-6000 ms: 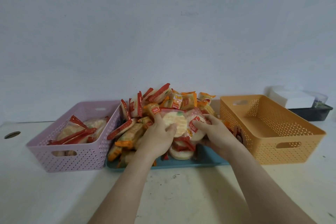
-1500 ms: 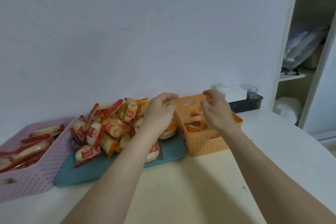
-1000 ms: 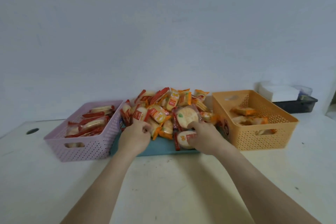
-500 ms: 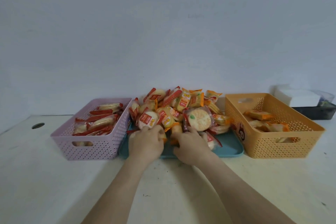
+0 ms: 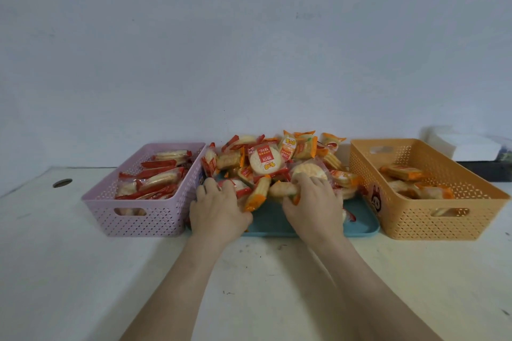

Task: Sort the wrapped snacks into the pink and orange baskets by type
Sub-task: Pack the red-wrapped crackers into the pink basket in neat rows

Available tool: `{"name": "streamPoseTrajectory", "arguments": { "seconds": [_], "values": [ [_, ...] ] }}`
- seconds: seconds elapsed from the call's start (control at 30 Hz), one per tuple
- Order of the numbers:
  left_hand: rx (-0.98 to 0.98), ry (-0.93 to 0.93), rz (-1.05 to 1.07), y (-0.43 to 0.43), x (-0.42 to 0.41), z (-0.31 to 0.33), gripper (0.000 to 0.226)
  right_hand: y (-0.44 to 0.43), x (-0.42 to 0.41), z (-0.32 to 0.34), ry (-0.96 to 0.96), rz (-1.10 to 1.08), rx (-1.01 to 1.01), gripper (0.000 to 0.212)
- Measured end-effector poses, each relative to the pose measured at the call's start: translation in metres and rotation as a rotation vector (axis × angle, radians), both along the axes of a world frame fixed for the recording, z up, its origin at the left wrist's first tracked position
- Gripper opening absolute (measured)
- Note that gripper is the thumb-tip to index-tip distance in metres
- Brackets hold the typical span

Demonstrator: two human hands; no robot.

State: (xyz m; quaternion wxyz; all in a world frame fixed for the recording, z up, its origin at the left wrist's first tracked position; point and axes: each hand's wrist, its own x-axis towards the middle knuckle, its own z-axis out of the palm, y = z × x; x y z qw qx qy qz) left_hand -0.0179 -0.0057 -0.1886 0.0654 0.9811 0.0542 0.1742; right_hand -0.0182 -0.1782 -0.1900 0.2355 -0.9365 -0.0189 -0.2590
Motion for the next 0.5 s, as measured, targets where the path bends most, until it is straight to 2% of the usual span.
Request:
{"name": "streamPoseTrajectory", "arguments": {
  "seconds": [0.1, 0.17, 0.27, 0.37, 0.47, 0.5],
  "values": [
    [0.025, -0.043, -0.063, -0.003, 0.001, -0.002, 0.046, -0.006, 0.001, 0.007, -0.052, -0.075, 0.025, 0.029],
    [0.081, 0.019, -0.094, -0.006, 0.002, -0.007, 0.051, -0.010, 0.002, 0.012, -0.108, -0.103, 0.069, 0.027],
    [0.076, 0.029, -0.121, -0.007, 0.002, -0.011, 0.045, -0.010, 0.003, 0.017, -0.067, -0.034, 0.306, 0.028],
    [-0.148, 0.022, -0.123, -0.003, 0.000, -0.004, 0.032, -0.006, 0.004, 0.020, 0.054, 0.051, 0.604, 0.012],
    [-0.510, -0.006, -0.074, 0.005, 0.004, 0.005, 0.029, -0.003, 0.004, 0.017, 0.194, 0.078, 0.594, 0.003],
    [-0.655, -0.005, -0.068, 0.005, 0.006, 0.005, 0.033, -0.002, 0.004, 0.015, 0.237, 0.093, 0.561, 0.008]
  ]
}}
